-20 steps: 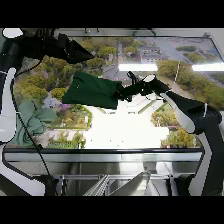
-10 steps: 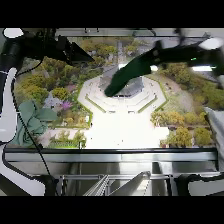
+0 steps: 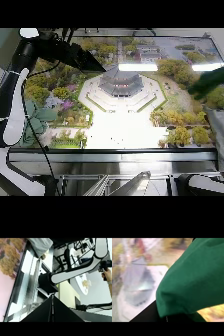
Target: Fold the shirts.
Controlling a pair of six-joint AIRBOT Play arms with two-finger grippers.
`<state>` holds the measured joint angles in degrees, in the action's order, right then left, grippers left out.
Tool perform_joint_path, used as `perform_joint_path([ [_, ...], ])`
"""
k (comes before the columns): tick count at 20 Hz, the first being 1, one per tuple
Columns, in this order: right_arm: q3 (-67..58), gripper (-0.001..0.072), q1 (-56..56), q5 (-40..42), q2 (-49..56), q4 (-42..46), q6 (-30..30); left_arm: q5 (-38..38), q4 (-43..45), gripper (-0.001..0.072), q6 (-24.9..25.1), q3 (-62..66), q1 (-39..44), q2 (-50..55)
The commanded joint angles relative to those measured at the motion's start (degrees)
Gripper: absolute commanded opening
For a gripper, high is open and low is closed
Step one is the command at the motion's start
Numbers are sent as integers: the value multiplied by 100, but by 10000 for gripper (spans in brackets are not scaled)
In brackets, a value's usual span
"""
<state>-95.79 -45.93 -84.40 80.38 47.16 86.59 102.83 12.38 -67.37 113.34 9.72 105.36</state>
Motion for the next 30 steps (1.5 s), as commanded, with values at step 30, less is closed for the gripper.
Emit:
perform_joint_path([
  [30, 2297, 22, -1482, -717, -999, 5005, 798, 267, 11, 0, 4, 0, 168, 4],
])
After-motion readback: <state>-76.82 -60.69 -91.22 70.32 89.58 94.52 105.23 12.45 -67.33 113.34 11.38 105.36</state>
